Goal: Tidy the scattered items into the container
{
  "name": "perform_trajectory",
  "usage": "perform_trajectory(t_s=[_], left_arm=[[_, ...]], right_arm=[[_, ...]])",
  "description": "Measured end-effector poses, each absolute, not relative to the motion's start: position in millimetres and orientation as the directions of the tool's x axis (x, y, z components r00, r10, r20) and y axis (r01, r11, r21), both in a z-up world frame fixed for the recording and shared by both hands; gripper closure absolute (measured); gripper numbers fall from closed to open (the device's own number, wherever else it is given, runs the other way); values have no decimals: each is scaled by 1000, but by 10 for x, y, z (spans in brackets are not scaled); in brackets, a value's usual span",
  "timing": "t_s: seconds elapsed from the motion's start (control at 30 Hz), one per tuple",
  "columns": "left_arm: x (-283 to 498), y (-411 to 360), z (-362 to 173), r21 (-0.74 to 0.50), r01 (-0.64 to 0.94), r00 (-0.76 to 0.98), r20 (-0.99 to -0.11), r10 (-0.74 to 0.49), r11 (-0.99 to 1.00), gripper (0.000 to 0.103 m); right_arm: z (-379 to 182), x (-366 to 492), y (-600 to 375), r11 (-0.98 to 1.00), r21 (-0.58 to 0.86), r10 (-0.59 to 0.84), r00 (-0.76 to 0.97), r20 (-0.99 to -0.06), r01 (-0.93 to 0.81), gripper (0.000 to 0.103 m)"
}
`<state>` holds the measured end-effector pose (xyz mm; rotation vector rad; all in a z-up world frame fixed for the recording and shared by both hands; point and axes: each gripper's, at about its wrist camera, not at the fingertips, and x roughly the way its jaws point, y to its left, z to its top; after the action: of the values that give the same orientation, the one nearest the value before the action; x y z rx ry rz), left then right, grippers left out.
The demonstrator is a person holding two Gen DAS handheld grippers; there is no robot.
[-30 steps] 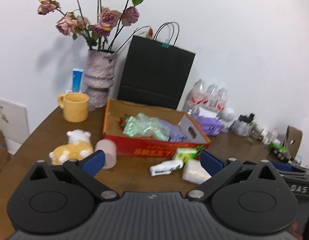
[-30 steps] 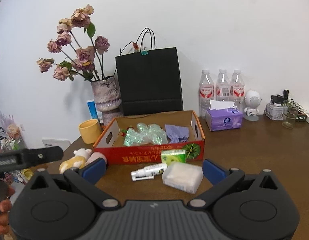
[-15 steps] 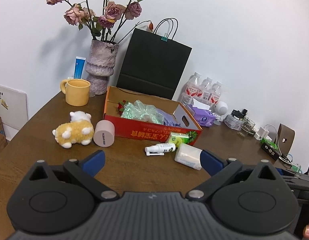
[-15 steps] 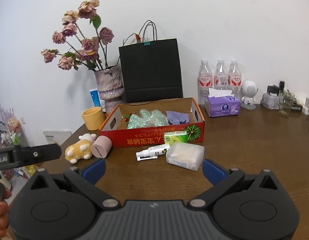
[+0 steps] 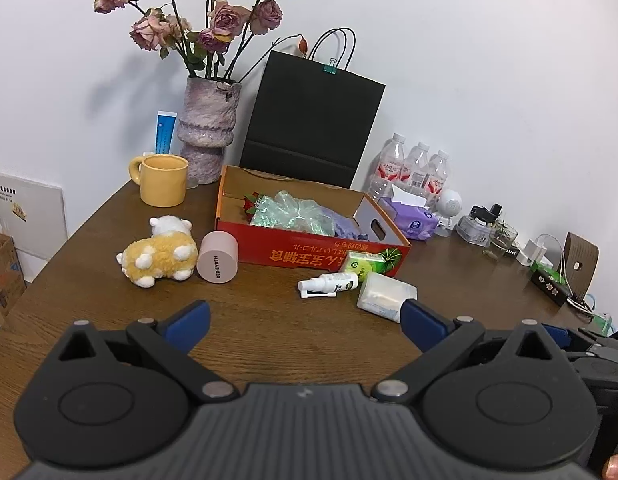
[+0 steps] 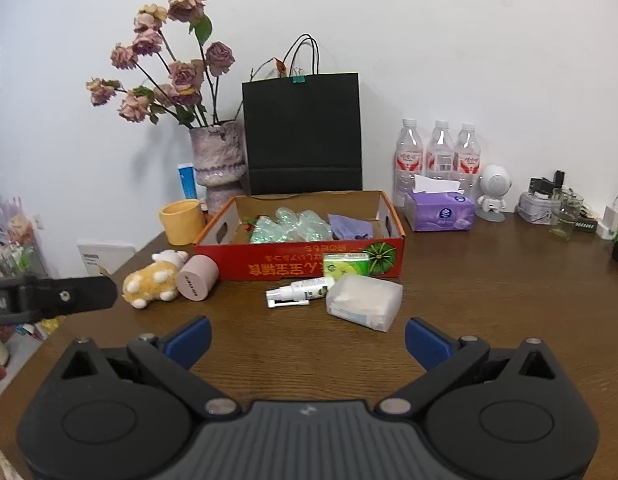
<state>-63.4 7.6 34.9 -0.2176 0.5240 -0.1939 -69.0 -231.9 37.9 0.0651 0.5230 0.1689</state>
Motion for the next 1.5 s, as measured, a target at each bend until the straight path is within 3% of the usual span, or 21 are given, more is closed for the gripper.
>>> perform_trajectory(t_s=[1.5], left_arm=[[-658,27,305,-242,105,843,-493,-215,965,0]], right_arm=[[292,-727,-2435,982,121,187,848,-496,-146,0]])
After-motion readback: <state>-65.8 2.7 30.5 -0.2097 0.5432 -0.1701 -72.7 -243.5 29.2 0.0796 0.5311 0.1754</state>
